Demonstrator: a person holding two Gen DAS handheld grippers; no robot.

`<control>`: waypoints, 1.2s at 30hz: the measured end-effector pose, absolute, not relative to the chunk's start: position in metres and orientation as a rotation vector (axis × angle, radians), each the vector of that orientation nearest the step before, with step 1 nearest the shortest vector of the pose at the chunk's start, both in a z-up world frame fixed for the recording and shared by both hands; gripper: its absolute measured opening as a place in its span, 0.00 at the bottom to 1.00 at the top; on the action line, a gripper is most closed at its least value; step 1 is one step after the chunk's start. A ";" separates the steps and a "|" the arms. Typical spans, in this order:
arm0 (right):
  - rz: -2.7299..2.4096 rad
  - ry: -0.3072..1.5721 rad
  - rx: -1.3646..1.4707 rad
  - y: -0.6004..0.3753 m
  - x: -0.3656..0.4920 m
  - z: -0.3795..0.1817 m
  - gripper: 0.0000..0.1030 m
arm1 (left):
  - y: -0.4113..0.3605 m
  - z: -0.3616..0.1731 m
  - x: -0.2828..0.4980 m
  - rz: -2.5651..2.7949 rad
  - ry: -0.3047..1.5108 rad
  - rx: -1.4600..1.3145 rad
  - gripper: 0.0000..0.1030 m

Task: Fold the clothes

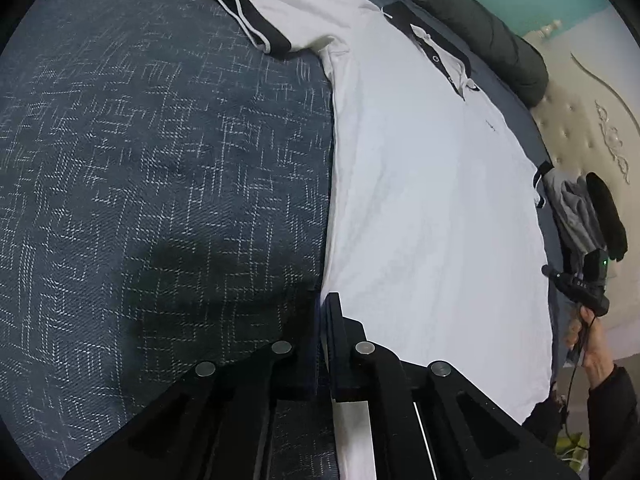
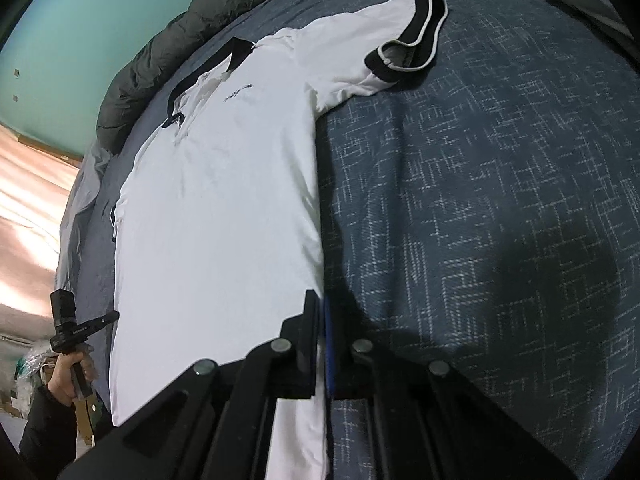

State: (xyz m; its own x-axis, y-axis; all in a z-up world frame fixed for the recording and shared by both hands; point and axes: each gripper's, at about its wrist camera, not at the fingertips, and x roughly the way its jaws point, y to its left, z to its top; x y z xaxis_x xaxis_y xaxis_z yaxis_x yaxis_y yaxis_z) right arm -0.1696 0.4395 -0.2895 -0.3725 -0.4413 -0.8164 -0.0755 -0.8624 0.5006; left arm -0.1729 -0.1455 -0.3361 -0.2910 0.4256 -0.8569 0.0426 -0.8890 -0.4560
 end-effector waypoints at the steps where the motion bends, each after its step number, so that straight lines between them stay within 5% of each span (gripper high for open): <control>1: -2.324 -0.700 1.600 0.440 -0.169 -0.288 0.02 | -0.145 -0.337 -0.173 2.268 -0.586 -1.703 0.03; 10: -2.253 -0.668 1.649 0.436 -0.150 -0.282 0.05 | -0.137 -0.329 -0.171 2.247 -0.561 -1.712 0.04; 15: -2.222 -0.647 1.690 0.430 -0.142 -0.291 0.23 | -0.137 -0.320 -0.166 2.285 -0.540 -1.701 0.04; 19: -2.240 -0.603 1.683 0.429 -0.137 -0.290 0.22 | -0.137 -0.307 -0.162 2.323 -0.536 -1.665 0.05; 21: -2.248 -0.612 1.679 0.433 -0.135 -0.290 0.06 | -0.134 -0.301 -0.166 2.337 -0.537 -1.641 0.05; 36: -2.278 -0.616 1.677 0.442 -0.132 -0.281 0.05 | -0.111 -0.293 -0.161 2.351 -0.595 -1.531 0.09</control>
State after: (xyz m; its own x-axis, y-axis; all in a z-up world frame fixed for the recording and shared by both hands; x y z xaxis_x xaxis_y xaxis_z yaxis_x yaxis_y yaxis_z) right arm -0.1321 0.4422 -0.2807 -0.3089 -0.4347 -0.8459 -0.0506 -0.8807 0.4710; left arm -0.1610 -0.1111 -0.2929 -0.4036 0.4388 -0.8029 -0.0039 -0.8783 -0.4780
